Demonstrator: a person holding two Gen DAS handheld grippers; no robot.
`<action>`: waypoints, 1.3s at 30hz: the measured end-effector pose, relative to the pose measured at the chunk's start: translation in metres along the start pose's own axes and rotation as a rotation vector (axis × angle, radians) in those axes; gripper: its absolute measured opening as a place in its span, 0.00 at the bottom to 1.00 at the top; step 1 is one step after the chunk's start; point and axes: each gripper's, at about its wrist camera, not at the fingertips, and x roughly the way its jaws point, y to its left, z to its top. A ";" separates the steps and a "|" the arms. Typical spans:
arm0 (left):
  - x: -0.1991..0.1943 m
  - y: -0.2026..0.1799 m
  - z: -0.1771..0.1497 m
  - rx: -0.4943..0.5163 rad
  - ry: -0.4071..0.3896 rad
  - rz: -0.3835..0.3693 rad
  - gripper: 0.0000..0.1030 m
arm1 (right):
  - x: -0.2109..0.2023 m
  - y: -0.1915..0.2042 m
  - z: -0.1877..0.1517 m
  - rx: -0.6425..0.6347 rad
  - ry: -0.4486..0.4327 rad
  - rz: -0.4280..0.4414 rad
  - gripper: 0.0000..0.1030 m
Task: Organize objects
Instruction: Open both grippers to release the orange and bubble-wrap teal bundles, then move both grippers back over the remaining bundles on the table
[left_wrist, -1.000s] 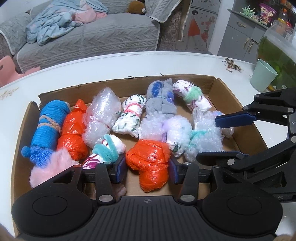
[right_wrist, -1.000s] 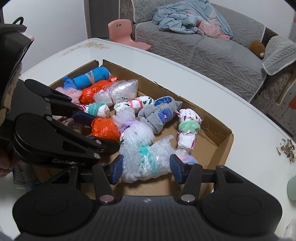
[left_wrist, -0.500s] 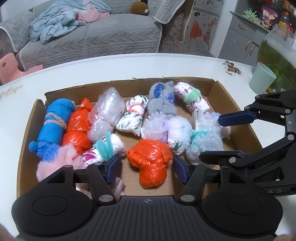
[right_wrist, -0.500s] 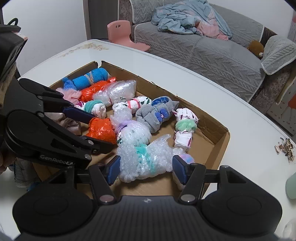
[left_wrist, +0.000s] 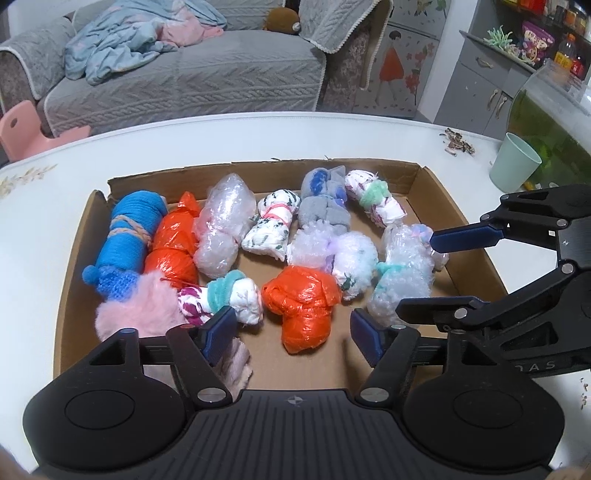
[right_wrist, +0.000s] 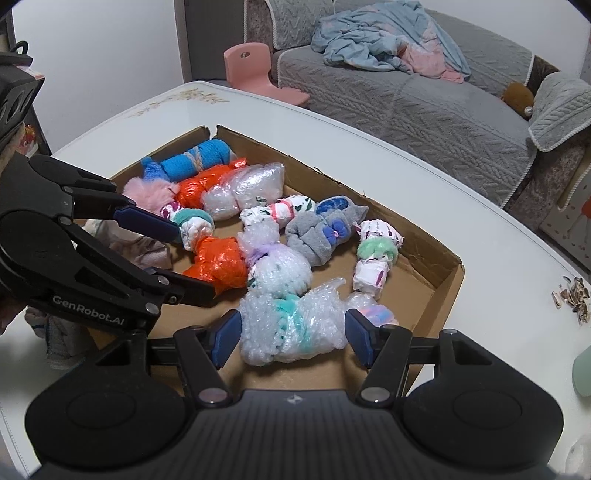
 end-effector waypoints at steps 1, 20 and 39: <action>-0.001 0.000 0.000 0.004 0.000 -0.002 0.75 | -0.002 0.000 -0.001 0.004 -0.001 0.001 0.56; -0.058 -0.009 -0.025 0.058 -0.047 -0.019 0.82 | -0.052 0.012 -0.008 0.136 -0.079 -0.009 0.59; -0.119 0.024 -0.139 0.040 -0.038 0.080 0.88 | -0.074 0.105 -0.041 0.184 -0.021 -0.045 0.75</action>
